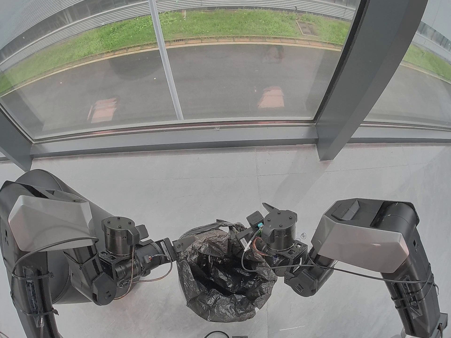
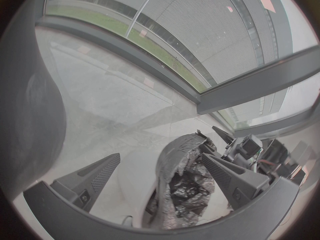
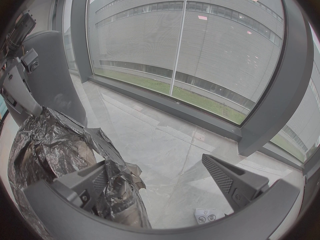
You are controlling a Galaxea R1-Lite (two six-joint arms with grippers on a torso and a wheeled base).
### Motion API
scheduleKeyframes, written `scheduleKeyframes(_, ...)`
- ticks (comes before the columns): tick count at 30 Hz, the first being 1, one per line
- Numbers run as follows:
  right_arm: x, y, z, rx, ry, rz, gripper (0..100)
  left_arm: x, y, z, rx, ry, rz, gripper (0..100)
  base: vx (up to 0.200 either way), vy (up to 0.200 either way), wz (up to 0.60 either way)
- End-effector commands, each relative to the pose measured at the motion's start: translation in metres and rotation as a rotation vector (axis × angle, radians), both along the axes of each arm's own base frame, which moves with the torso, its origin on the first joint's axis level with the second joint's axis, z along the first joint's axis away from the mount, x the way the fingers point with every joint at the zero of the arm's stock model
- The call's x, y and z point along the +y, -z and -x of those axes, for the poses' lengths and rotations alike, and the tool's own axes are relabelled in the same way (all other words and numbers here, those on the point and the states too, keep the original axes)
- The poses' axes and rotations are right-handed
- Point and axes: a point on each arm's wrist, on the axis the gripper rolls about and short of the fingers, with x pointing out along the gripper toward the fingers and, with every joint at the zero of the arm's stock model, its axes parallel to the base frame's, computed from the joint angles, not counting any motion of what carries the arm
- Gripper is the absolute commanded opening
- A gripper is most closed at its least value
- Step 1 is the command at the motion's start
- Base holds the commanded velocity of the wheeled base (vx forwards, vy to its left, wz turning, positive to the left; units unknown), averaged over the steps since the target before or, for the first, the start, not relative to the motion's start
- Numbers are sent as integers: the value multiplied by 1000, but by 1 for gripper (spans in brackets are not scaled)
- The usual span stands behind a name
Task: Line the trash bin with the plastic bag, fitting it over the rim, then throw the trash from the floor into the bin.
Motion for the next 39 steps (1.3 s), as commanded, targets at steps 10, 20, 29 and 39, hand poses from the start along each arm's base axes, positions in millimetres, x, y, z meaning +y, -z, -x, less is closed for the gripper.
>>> scheduleKeyframes(10,3,-2,2,-3,-7,-7,100,5,32,-6,-53,-54,-195,100,0,0,0)
scheduleKeyframes(20,2,-1,2,-2,-6,-6,100,26,30,-17,-58,-129,-193,100,0,0,0)
scheduleKeyframes(29,2,-1,2,0,-5,-7,100,29,39,-16,-29,-130,-199,100,0,0,0)
scheduleKeyframes(39,2,0,2,3,-6,-12,100,25,56,-16,6,-96,-224,100,0,0,0)
